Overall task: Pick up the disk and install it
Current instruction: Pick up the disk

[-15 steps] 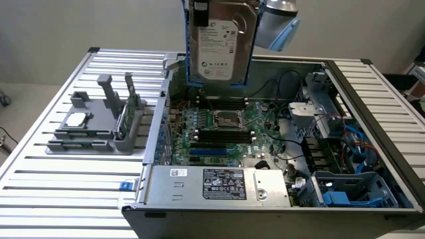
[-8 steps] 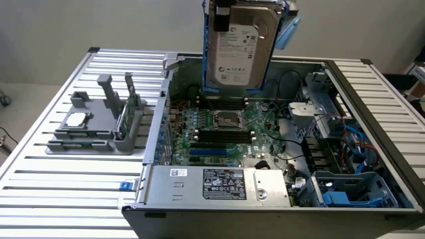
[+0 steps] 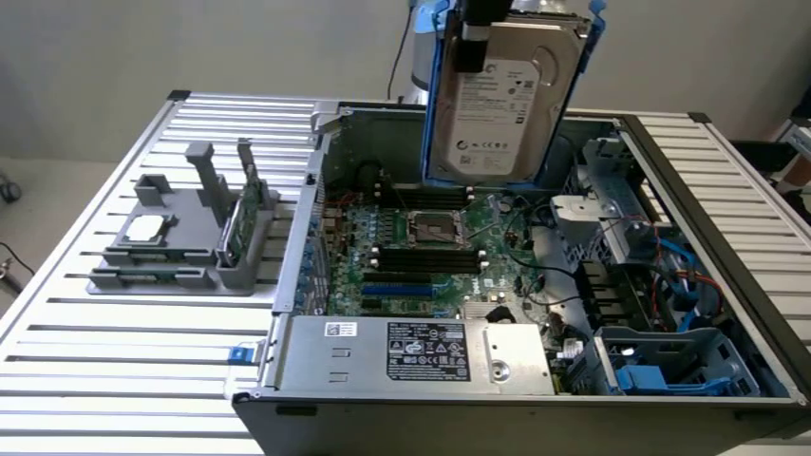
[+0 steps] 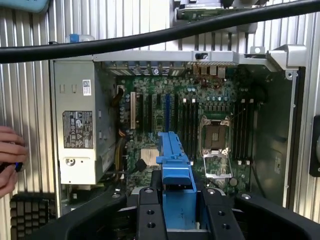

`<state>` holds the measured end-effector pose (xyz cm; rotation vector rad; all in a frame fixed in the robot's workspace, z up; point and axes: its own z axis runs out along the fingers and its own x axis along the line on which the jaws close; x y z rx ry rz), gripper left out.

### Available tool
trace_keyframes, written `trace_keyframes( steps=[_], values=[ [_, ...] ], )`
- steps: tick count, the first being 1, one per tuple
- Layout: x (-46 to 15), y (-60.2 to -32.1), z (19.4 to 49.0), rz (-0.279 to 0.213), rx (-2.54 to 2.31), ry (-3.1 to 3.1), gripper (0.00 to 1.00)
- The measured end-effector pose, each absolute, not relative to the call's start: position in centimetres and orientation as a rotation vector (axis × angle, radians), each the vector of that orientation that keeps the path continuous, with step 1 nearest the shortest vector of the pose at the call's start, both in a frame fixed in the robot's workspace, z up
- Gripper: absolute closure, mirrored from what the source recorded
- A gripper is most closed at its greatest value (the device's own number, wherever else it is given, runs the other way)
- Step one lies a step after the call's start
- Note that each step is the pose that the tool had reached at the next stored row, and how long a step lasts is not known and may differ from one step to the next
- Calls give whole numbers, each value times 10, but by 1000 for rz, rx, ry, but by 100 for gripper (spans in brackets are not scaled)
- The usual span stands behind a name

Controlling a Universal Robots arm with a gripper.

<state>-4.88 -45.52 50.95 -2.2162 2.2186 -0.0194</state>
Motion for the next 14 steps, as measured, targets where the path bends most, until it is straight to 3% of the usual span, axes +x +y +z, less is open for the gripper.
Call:
trace_keyframes(
  steps=[14],
  values=[
    [7,-484,510,-18,-2215,2218,67]
  ],
)
